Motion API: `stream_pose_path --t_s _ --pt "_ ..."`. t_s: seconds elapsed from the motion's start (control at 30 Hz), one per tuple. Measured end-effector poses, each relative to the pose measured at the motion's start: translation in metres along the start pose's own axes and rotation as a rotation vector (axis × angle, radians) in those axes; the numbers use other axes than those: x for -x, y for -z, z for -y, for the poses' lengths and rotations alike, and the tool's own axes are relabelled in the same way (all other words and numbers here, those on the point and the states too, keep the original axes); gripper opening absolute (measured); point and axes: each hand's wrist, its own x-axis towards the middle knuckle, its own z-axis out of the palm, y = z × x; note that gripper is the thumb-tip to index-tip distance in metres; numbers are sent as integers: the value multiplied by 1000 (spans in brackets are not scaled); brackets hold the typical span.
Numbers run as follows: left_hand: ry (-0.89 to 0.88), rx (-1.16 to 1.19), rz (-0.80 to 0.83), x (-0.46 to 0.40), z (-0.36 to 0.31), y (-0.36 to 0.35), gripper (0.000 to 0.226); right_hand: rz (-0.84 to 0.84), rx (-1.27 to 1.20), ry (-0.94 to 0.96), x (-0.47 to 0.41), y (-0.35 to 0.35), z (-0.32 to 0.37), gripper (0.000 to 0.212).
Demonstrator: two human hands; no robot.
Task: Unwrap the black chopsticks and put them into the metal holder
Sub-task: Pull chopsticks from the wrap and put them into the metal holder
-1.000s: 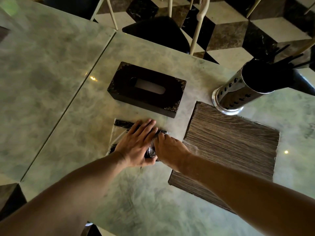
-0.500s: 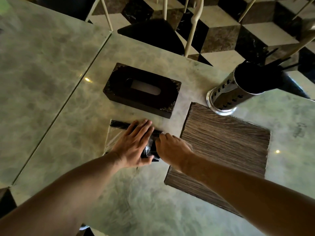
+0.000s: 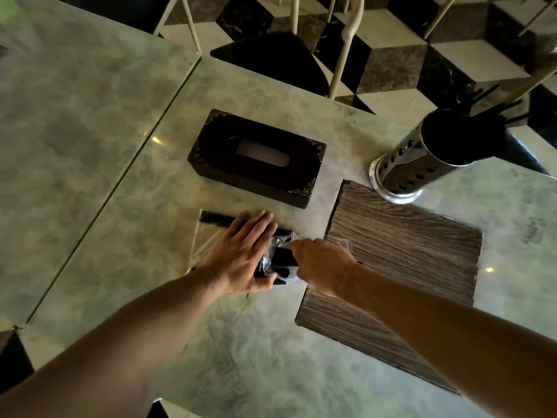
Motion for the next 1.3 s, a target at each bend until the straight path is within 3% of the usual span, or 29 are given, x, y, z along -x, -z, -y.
stream_pose_path --t_s 0.17,0.6,0.8,1.07,1.2,1.3 --pt "4 8 -26 1 0 0 97 -23 19 -80 13 4 -23 25" --pt "13 29 -22 0 1 -1 97 -52 71 -104 -21 2 26 26" --pt "20 32 -22 -1 1 -1 97 -6 113 -126 10 11 -13 16" --pt "59 -69 143 2 -9 21 99 -66 79 -277 58 55 -49 15" --pt "89 -91 226 1 -17 39 105 -103 187 -312 79 84 -60 14" --pt "96 -98 191 0 -24 54 101 -134 270 -373 92 107 -75 20"
